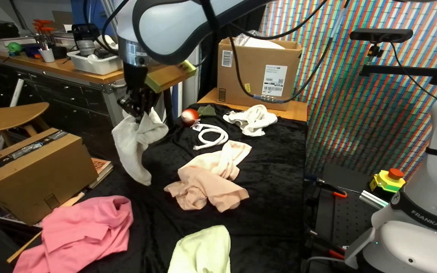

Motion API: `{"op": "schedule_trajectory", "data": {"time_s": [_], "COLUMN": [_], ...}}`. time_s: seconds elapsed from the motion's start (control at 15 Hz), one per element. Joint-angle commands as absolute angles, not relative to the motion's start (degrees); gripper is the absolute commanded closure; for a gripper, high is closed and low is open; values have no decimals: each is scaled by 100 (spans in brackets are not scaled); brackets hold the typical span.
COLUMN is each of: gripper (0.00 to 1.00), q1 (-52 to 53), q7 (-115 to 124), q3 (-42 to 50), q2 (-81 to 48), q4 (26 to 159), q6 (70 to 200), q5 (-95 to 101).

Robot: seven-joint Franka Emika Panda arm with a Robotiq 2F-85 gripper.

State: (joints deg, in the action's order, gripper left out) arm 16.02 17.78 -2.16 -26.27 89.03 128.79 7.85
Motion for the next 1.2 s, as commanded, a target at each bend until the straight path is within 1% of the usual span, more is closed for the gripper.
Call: {"op": "schedule_trajectory", "data": {"time_s": [0.0,0.4,0.6,0.87,1.13], "gripper": [90,90,90,90,90], "q1": [1309,915,646,138,-285], "q7": [1650,2009,2482,3630,5120], "q3": [-294,-184,-164,-187,-173], "q2": [-1430,102,609,706,373], "q4": [10279,12026,12621,13045,13043], "q6": [13153,13505,13781,14503,14778], "q5": [589,812,1072,1759,2832]}}
